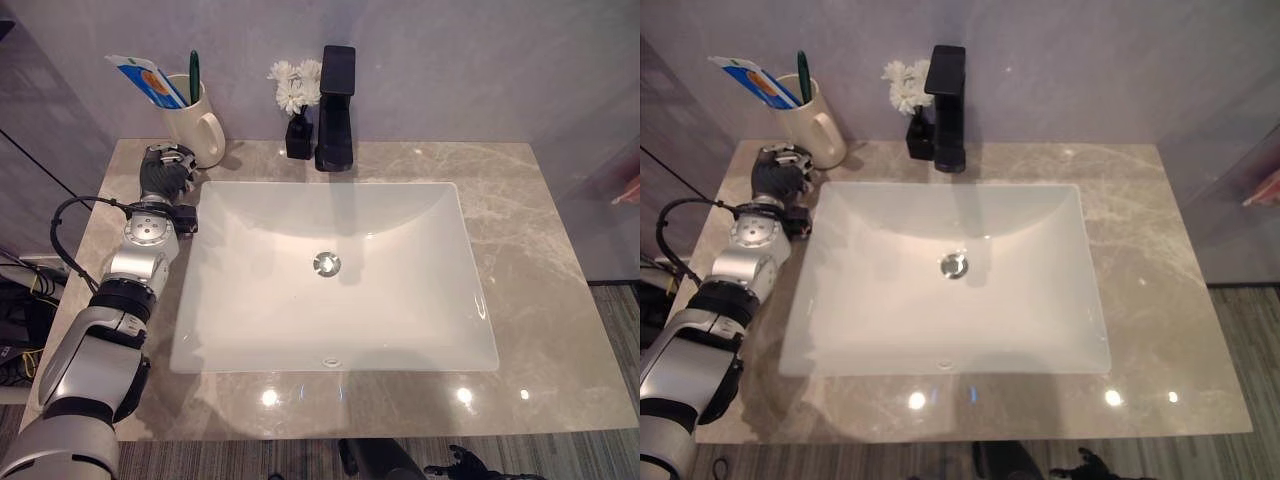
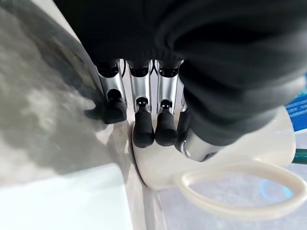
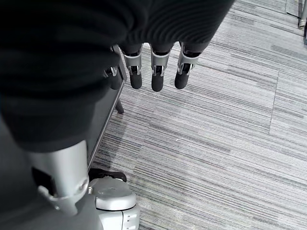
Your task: Put brush and paste in cup on sink, flatten towel.
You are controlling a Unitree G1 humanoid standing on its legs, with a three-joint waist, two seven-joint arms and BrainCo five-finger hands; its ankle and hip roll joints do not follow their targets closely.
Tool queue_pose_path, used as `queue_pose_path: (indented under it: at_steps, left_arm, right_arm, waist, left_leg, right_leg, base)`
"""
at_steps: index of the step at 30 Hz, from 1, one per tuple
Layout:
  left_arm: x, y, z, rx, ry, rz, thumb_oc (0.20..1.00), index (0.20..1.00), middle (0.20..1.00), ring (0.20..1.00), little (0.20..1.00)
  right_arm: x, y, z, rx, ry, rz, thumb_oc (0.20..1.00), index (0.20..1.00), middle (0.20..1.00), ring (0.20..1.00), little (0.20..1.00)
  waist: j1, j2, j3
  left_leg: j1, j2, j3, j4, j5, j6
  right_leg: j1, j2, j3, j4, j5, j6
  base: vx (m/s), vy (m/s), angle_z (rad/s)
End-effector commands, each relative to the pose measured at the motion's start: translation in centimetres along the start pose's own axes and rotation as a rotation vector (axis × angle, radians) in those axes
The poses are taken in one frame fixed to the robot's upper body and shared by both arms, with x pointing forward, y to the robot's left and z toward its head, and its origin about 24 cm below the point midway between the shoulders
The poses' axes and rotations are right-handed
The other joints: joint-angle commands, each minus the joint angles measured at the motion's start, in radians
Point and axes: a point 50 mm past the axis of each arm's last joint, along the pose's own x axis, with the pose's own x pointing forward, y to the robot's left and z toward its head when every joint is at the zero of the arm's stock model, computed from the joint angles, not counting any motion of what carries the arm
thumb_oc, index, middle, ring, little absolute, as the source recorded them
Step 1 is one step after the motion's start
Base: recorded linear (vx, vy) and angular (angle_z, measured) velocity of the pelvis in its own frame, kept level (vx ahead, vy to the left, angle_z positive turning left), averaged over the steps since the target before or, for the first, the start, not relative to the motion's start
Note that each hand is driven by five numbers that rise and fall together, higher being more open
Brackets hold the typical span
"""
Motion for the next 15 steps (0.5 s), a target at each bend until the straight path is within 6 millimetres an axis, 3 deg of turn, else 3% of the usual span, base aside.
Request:
queue_pose_path:
  at_steps: [1, 15]
  left_arm:
    - [1.8, 0.3, 4.3, 0.037, -0.117, 0.022, 0.2, 0.2, 0.2, 0.2, 0.2]
    - [1.8, -0.7, 4.5, 0.165, -0.145, 0.001, 0.2, 0.2, 0.2, 0.2, 0.2]
  right_arm:
    - [0.1, -1.2, 0.9, 0.042, -0.035, -0.047, 1.0, 1.0, 1.0, 1.0, 1.0]
    - [0.0, -0.9, 0.9, 0.05, -0.052, -0.042, 1.0, 1.0, 1.0, 1.0, 1.0]
  waist:
    - [-0.042, 0.028, 0.066]
    - [-0.046, 0.032, 0.062]
  left_leg:
    - [0.07, -0.026, -0.002, 0.004, 0.166, -0.014]
    - [0.071, -0.022, -0.002, 0.004, 0.163, -0.02]
  right_leg:
    - [0.034, -0.042, 0.017, 0.056, -0.074, 0.112]
    - [0.042, -0.041, 0.006, 0.047, -0.076, 0.111]
  base:
    - [0.0, 0.0, 0.0]
    - [0.0, 0.0, 0.0]
